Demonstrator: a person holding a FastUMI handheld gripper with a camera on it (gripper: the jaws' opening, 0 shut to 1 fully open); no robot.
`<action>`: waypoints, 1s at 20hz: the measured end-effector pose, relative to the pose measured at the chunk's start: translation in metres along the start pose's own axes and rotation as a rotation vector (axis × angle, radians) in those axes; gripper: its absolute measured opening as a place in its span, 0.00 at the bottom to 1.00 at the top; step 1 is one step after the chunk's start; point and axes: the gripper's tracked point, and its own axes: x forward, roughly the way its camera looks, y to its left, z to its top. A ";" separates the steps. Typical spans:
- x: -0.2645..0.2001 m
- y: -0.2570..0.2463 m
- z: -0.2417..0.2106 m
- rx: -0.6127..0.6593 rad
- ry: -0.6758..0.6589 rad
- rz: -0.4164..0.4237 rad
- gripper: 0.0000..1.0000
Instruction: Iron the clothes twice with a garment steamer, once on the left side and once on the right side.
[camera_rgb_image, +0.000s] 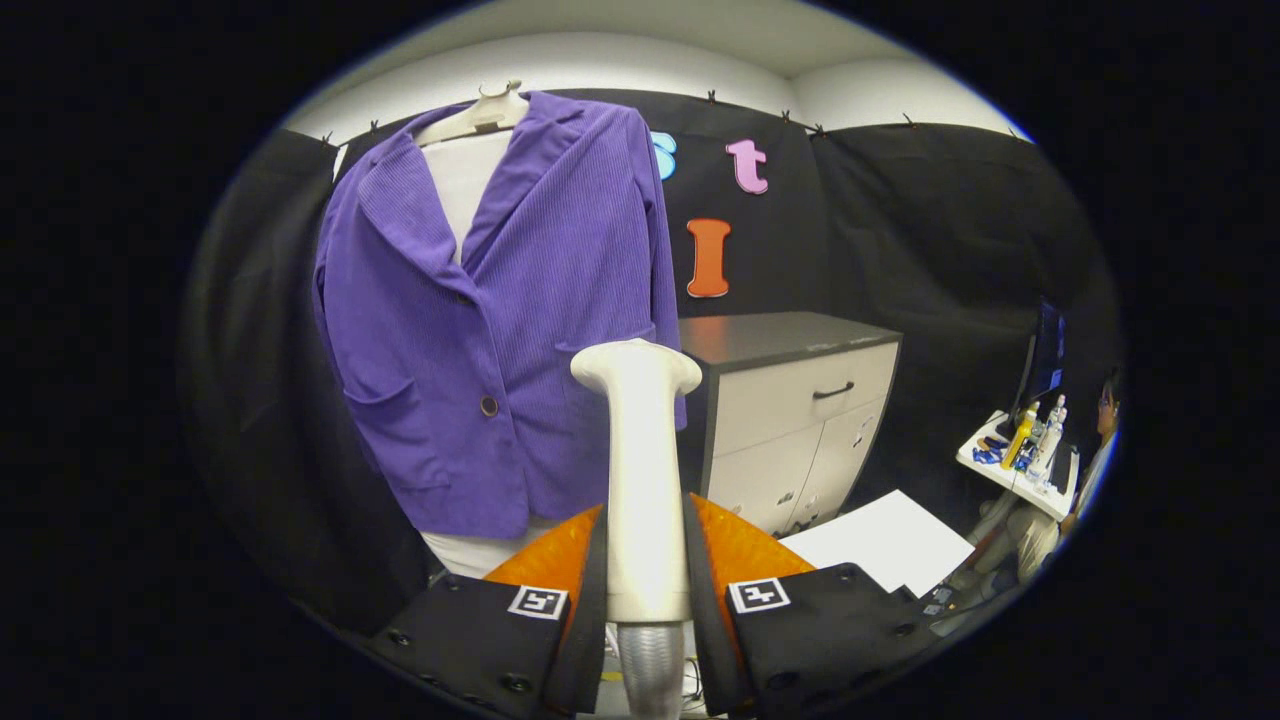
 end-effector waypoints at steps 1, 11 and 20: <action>-0.004 0.004 0.014 -0.003 -0.024 0.003 0.45; -0.036 0.064 0.128 -0.051 -0.264 0.077 0.45; -0.053 0.145 0.155 -0.102 -0.332 0.194 0.45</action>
